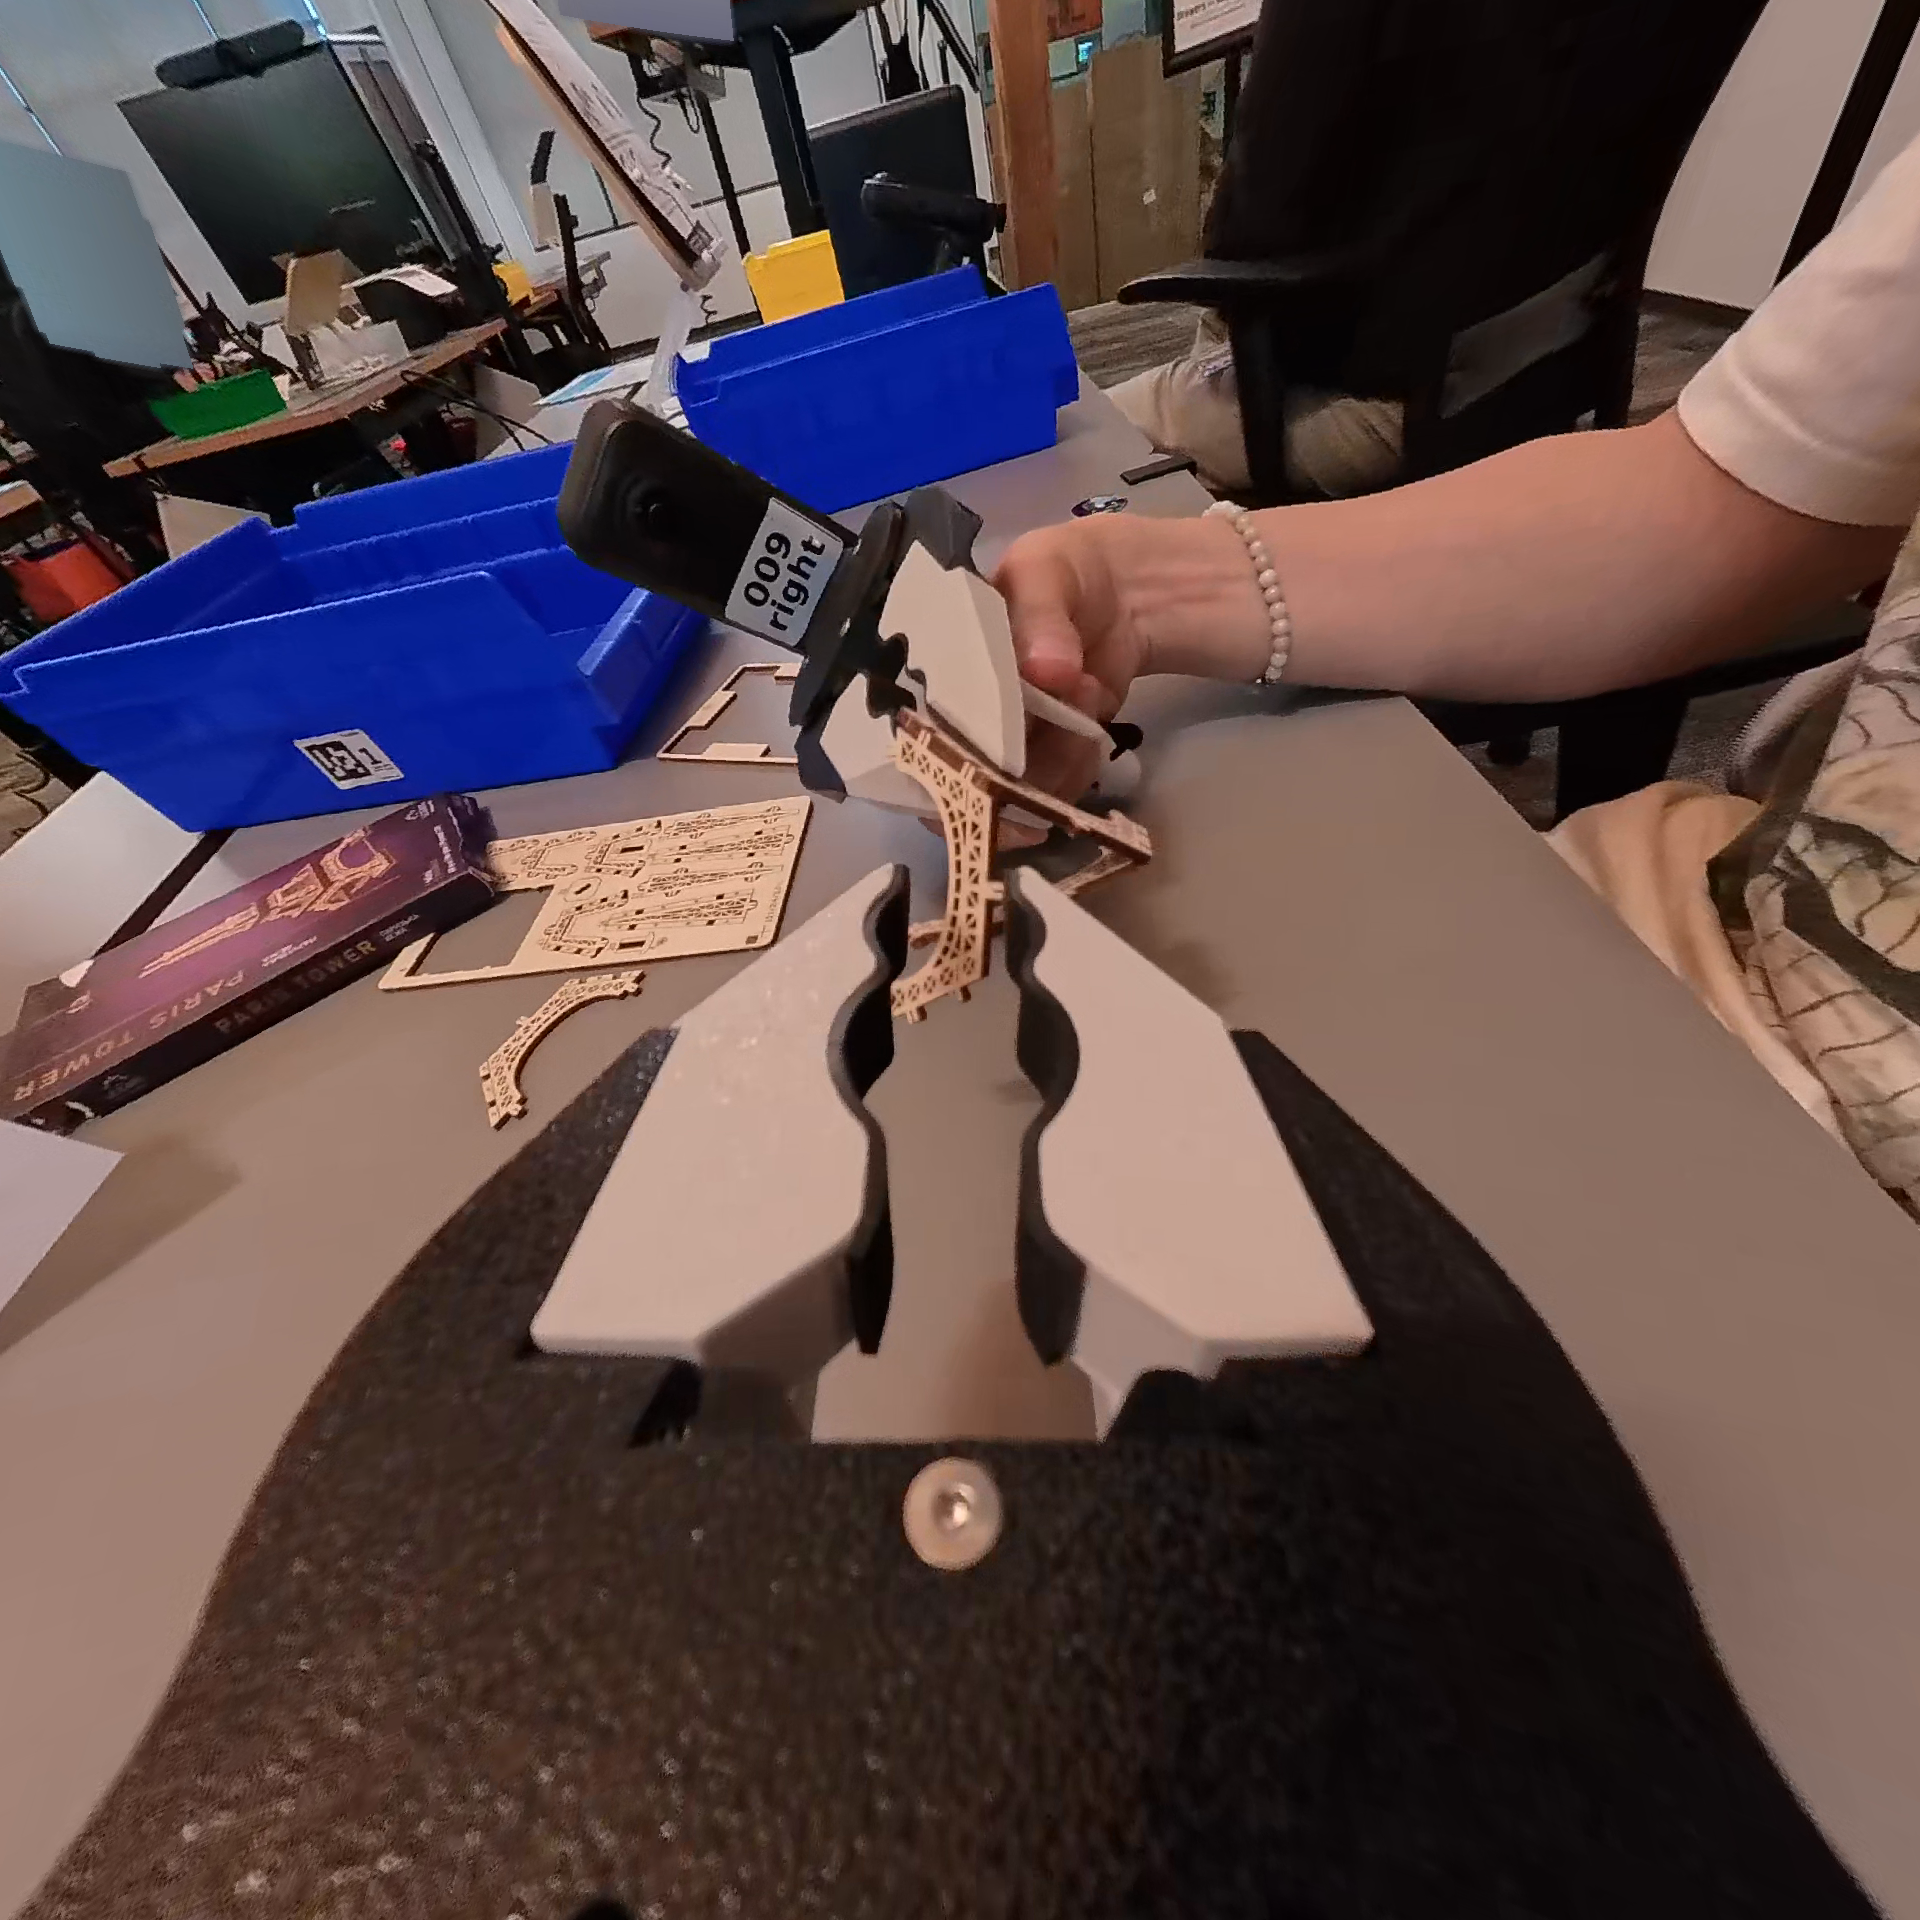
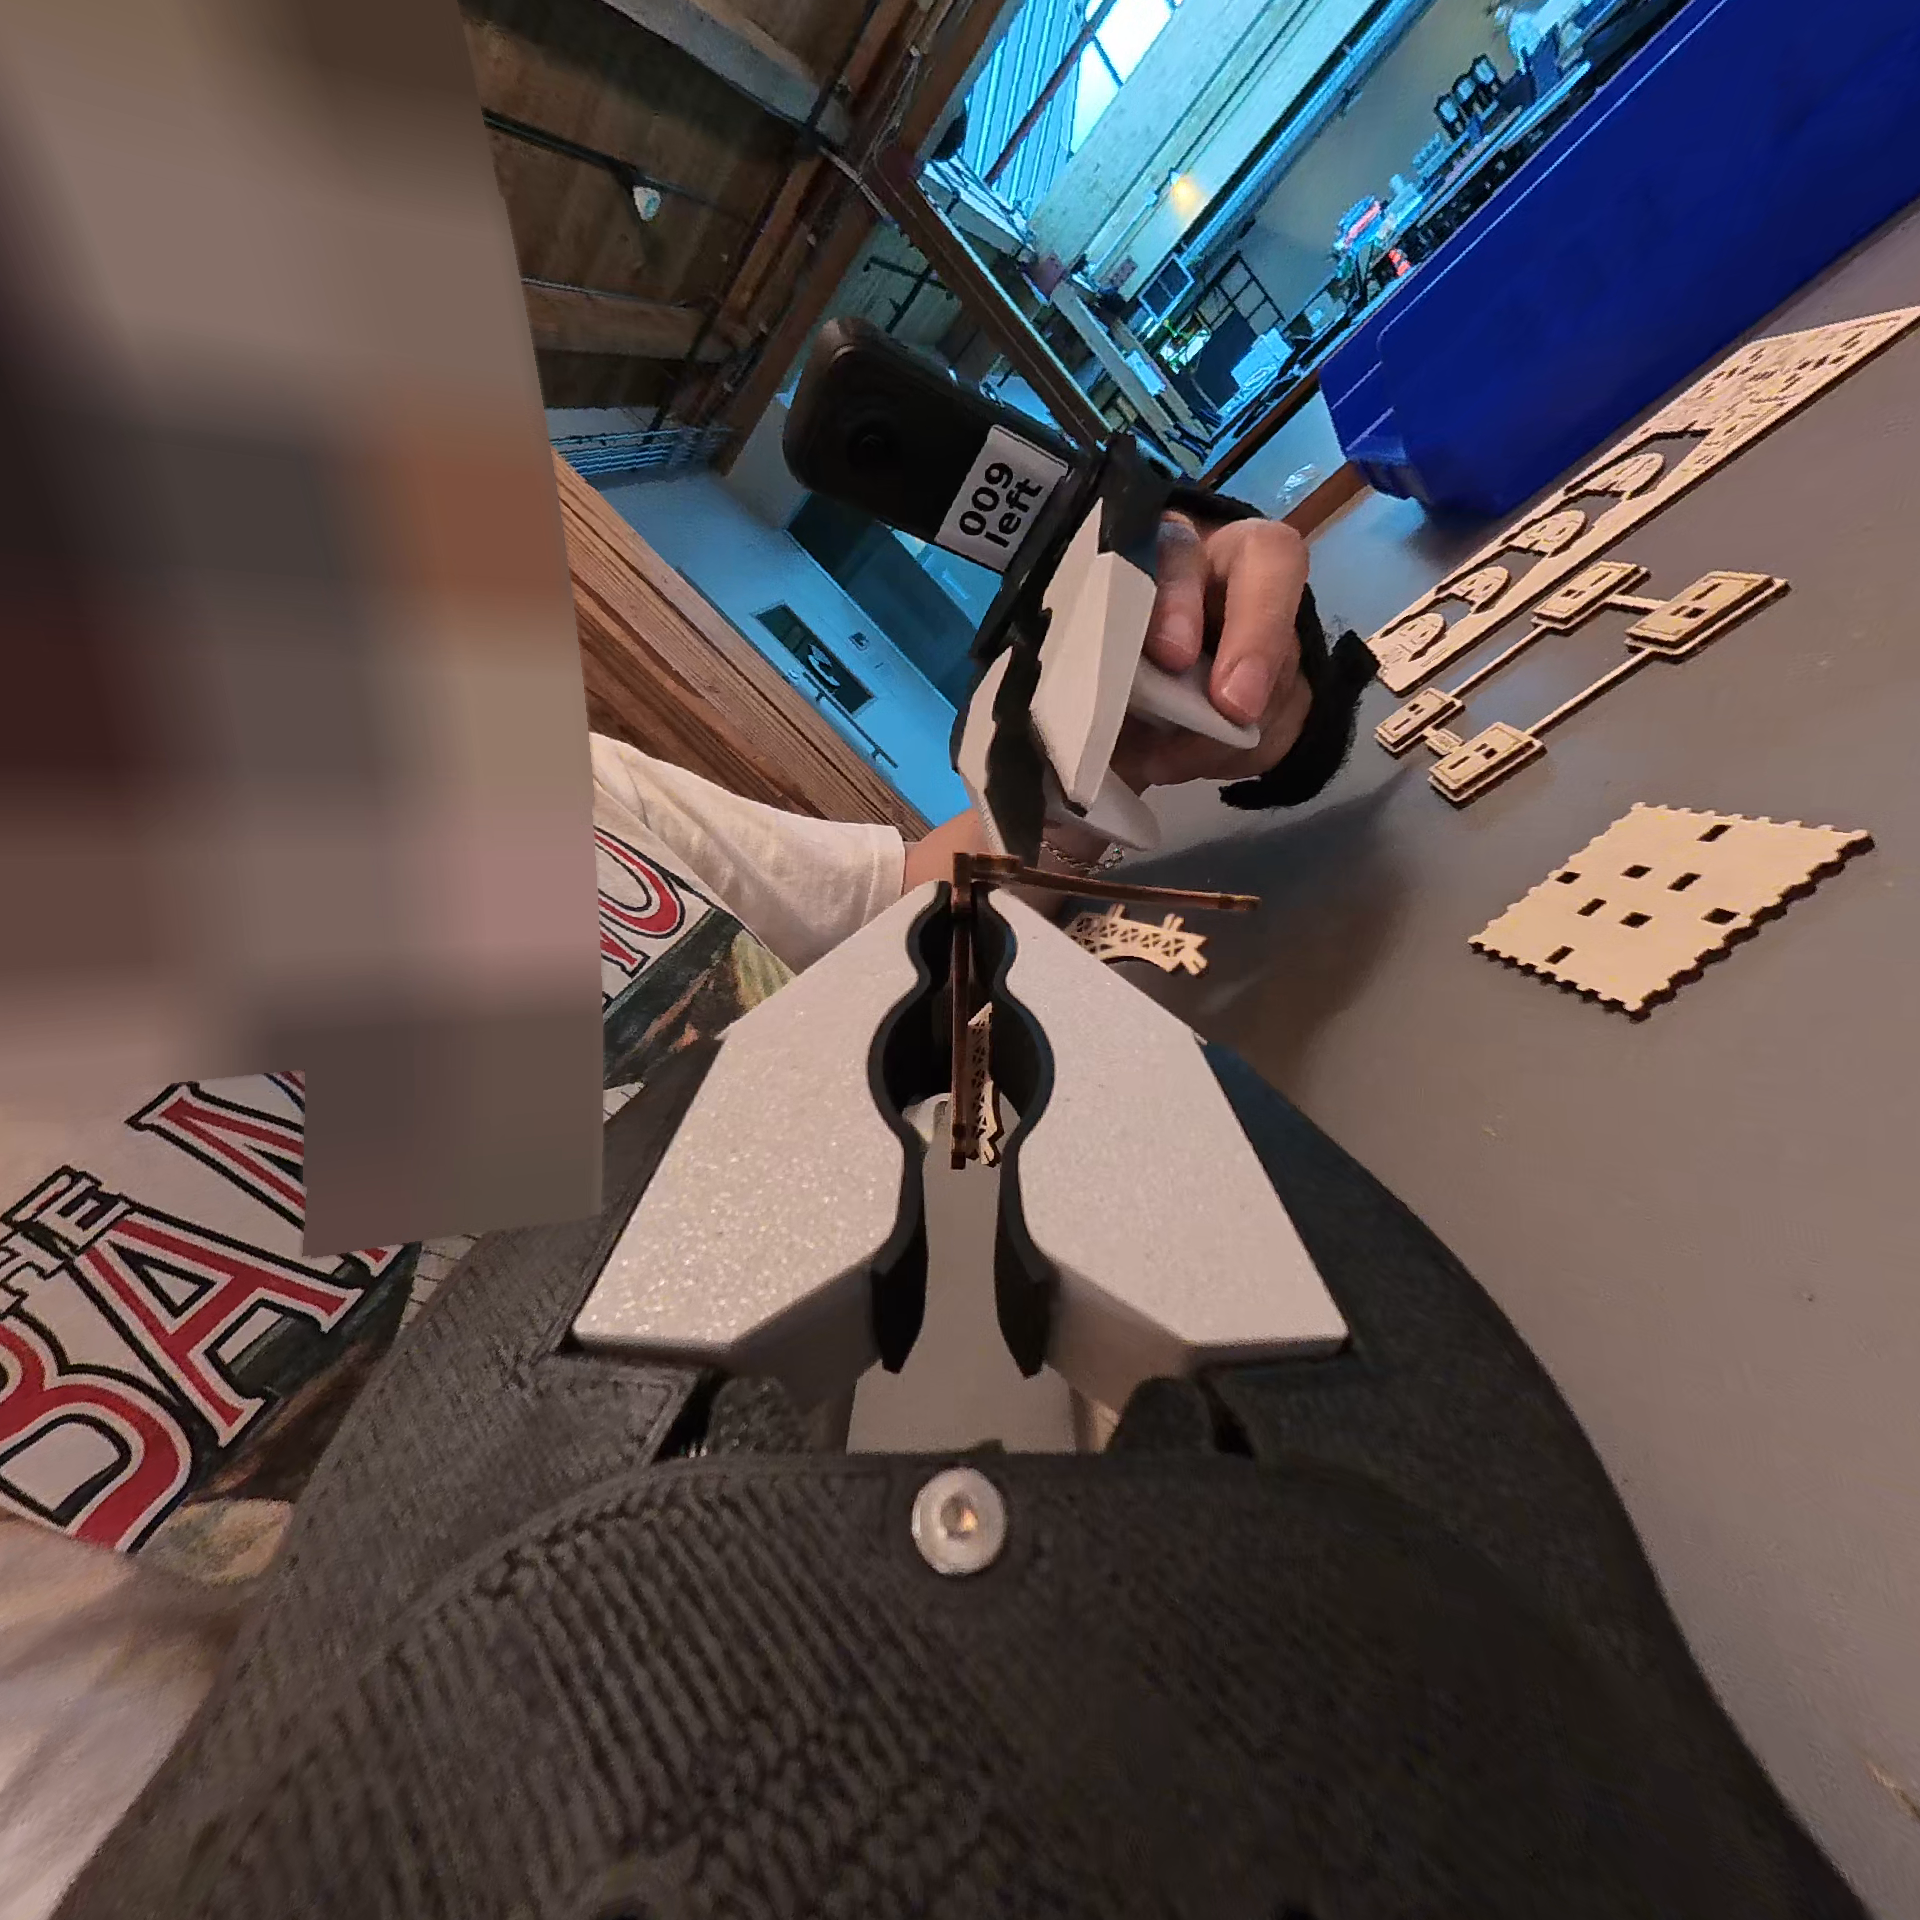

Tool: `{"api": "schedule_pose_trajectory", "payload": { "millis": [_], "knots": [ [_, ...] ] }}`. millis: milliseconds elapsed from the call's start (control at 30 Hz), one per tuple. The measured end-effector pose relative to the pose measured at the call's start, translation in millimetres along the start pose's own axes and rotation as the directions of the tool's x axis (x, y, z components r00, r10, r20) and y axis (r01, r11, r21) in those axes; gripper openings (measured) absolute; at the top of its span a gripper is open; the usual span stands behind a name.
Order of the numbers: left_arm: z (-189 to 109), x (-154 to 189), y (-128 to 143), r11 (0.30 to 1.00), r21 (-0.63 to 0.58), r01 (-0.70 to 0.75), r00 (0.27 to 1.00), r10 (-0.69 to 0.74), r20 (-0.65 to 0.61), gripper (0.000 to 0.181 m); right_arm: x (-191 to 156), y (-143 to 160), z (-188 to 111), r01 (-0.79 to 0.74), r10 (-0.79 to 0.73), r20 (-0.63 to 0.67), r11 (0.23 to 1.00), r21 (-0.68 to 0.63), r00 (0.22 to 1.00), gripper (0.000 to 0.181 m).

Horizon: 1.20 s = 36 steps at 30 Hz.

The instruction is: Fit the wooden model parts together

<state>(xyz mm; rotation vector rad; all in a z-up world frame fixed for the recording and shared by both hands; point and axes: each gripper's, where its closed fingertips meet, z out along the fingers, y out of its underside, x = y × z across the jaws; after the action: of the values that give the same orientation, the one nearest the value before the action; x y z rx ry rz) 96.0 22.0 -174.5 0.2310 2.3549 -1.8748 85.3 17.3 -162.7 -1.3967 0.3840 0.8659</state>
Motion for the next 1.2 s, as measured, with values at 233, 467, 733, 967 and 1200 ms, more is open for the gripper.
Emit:
{"api": "schedule_pose_trajectory", "payload": {
  "millis": [233, 467, 733, 967, 1200],
  "knots": [
    [2, 2, 3, 1.000, -0.014, -0.007, 1.000, 0.007, -0.011, 0.015, 3, 2, 2, -0.009, 0.009, -0.016, 1.000, -0.012, 1.000, 0.001],
    [-6, 11, -5, 0.985, 0.040, 0.167, 0.977, -0.160, -0.140, 0.016, 4, 16, 16, 0.082, -0.088, -0.047, 0.990, -0.117, 0.995, 0.000],
    [-13, 20, 37, 0.940, -0.215, 0.264, 0.934, -0.305, -0.184, 0.022, 52, 51, 21, 0.134, -0.307, -0.350, 0.888, -0.440, 0.885, 0.000],
    [-7, 22, 48, 0.915, -0.281, 0.290, 0.923, -0.345, -0.170, 0.016, 59, 51, 28, 0.241, -0.462, -0.353, 0.820, -0.520, 0.814, 0.001],
    [-5, 21, 45, 0.917, -0.261, 0.303, 0.921, -0.352, -0.168, 0.007, 60, 49, 25, 0.320, -0.626, -0.343, 0.705, -0.633, 0.700, 0.001]
  ]
}}
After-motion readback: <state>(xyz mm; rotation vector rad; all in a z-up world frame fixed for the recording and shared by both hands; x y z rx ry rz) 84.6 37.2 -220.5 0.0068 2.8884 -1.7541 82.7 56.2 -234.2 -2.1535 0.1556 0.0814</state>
